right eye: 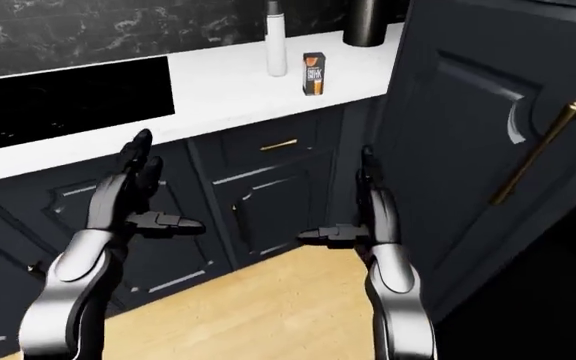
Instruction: Move the drinks to the dining counter.
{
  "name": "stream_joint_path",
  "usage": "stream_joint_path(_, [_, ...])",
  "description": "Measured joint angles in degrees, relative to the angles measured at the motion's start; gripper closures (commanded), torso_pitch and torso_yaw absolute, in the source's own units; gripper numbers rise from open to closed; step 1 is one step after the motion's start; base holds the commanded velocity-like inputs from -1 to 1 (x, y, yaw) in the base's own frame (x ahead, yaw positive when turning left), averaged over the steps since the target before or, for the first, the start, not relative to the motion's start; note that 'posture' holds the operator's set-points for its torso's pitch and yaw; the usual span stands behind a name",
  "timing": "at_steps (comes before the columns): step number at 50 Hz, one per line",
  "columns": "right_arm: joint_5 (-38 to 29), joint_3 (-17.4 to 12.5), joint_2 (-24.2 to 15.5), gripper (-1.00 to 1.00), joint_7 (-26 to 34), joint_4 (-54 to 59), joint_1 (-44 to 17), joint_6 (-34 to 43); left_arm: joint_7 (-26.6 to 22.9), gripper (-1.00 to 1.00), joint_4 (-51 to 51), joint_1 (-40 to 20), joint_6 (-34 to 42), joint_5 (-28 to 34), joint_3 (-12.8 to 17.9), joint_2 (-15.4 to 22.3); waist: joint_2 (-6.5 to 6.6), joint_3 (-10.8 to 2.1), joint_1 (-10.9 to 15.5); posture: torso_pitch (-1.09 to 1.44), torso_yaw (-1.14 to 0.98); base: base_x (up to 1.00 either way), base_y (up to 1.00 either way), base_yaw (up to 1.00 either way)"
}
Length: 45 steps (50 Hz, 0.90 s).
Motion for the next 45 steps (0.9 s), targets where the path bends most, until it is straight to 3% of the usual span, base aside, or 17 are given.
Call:
stream_joint_path(3, [0.0,0.5,0.3,-1.0,0.6,-2.6,-1.3,1.2,0.3,-1.0,-1.0,-1.2,1.2,0.1,1.4,0.9,3.52,0.12,1.0,0.0,0.0,0.77,0.0,0.0])
stream_joint_path(5, [0.4,1.2,0.8,-1.0,1.1,-3.1,-1.1,2.0,0.6,-1.0,-0.5,-1.0,1.3,0.4,2.3,1.4,1.91,0.97,0.6,0.0,0.0,0.8,0.0,0.0])
stream_joint_path(8, [1.1,0.6,0.4,-1.0,1.5,-3.3,-1.3,3.7,0.9,-1.0,-0.5,-1.3,2.8,0.7,2.1,1.4,0.49,-0.42,0.8,0.0,0.0,0.81,0.0,0.0])
stream_joint_path(12, [1.6,-0.7,0.0,-1.0,0.8,-5.0,-2.2,4.0,0.7,-1.0,-2.3,-2.2,3.2,0.9,1.5,1.6,-1.67,-1.22,1.3,0.0,0.0,0.81,-0.01,0.0])
stream_joint_path(17, [4.7,-0.6,-0.1,-1.0,1.2,-7.5,-3.6,5.5,1.0,-1.0,-2.6,-2.3,2.8,1.8,2.3,1.6,-1.98,-3.03,2.1,0.0,0.0,0.27,0.0,-0.63])
stream_joint_path(19, [5.3,-0.3,-0.3,-1.0,1.4,-7.4,-3.1,5.8,1.1,-1.0,-3.1,-2.3,3.0,2.1,2.2,1.5,-3.22,-2.15,1.3,0.0,0.0,0.15,0.0,-1.0])
stream_joint_path(20, [5.4,-0.5,-0.5,-1.0,1.3,-7.0,-2.7,6.1,1.0,-1.0,-2.8,-2.4,2.8,2.1,1.7,1.2,-3.95,-1.22,0.5,0.0,0.0,0.12,0.0,-0.66])
stream_joint_path(21, [5.2,-1.2,-0.8,-1.0,1.2,-6.1,-2.1,6.6,0.8,-1.0,-1.7,-2.2,2.7,2.0,0.7,0.5,-3.34,0.13,-0.3,0.0,0.0,0.0,0.0,0.0])
stream_joint_path(22, [4.6,-2.0,-1.2,-1.0,0.8,-5.3,-1.1,7.2,0.4,-1.0,-0.6,-2.3,2.8,1.6,-0.7,0.1,-4.01,1.1,-0.5,0.0,0.0,0.0,0.0,0.0])
stream_joint_path(23, [3.6,-2.3,-1.4,-1.0,0.3,-4.7,-0.9,7.8,-0.2,-1.0,-0.3,-2.2,3.2,1.1,-1.6,0.1,-4.81,1.35,-0.7,0.0,0.0,0.08,0.0,0.0])
stream_joint_path(24, [2.5,-2.1,-1.5,-1.0,0.1,-4.4,-1.1,8.3,-0.6,-1.0,-0.4,-2.1,3.9,0.7,-1.7,0.2,-5.23,0.76,-0.8,0.0,0.0,0.58,0.0,0.0])
stream_joint_path(30, [0.9,0.3,-0.8,-1.0,1.7,-8.4,-3.7,7.1,0.1,-1.0,-2.9,-3.1,3.6,1.1,1.9,1.6,-3.43,-0.93,-0.1,0.0,0.0,0.69,0.0,0.0])
stream_joint_path(35, [0.6,0.1,-0.8,-1.0,2.0,-9.7,-4.6,7.5,0.3,-1.0,-3.0,-3.7,2.3,0.7,1.5,1.6,-2.24,-2.49,-0.7,0.0,0.0,0.69,0.0,0.0])
stream_joint_path(39, [0.5,-0.2,-0.8,-1.0,2.0,-9.4,-4.7,8.9,0.3,-1.0,-2.1,-4.1,4.1,0.4,1.3,1.9,0.01,-2.58,-1.2,0.0,0.0,0.7,0.0,0.0])
stream_joint_path(42, [1.0,0.5,-0.2,-1.0,2.2,-9.0,-4.2,9.7,0.5,-1.0,-1.2,-3.1,4.1,0.5,2.3,2.2,0.01,-0.97,0.1,0.0,0.0,0.67,0.0,0.0])
stream_joint_path(45, [1.5,0.5,-0.4,-1.0,2.5,-9.6,-4.3,10.7,0.9,-1.0,-1.6,-3.1,4.9,0.8,2.8,2.3,0.9,-1.64,0.3,0.0,0.0,0.14,0.0,0.0])
